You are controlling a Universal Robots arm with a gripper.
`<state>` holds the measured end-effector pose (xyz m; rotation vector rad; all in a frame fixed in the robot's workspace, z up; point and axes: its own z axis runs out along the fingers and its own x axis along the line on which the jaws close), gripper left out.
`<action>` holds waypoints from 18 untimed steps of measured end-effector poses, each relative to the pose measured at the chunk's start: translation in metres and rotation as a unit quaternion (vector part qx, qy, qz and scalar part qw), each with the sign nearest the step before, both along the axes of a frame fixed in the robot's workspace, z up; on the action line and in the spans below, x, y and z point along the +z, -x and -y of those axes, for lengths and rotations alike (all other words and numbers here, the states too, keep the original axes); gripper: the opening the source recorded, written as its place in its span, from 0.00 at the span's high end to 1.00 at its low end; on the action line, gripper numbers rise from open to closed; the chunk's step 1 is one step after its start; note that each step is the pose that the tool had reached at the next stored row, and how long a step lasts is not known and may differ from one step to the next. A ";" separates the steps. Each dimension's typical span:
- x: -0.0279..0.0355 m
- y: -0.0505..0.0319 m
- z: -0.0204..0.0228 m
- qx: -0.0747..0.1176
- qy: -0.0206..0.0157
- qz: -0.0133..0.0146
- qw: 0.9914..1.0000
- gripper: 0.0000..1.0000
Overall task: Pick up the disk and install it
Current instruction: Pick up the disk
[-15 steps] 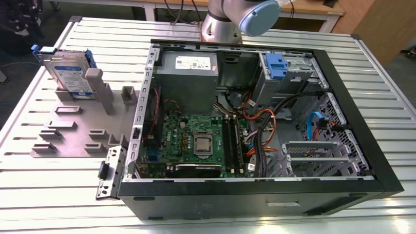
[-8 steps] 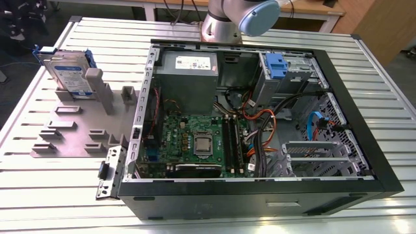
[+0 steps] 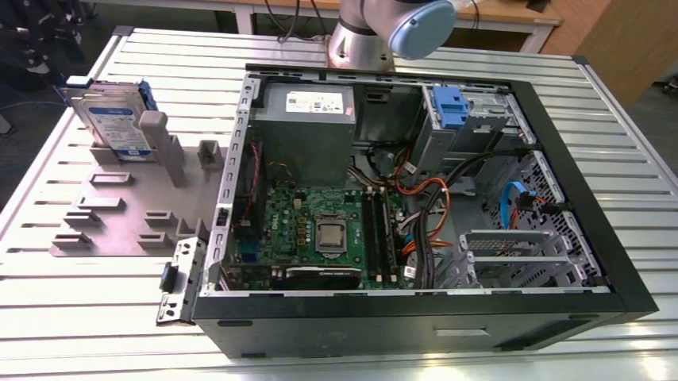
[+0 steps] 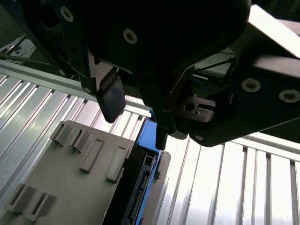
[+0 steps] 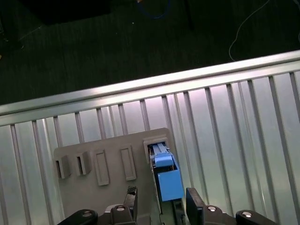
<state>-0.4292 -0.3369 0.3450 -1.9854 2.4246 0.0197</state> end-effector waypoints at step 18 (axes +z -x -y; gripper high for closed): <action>-0.0073 0.0024 -0.0012 0.024 -0.002 0.003 1.000 0.47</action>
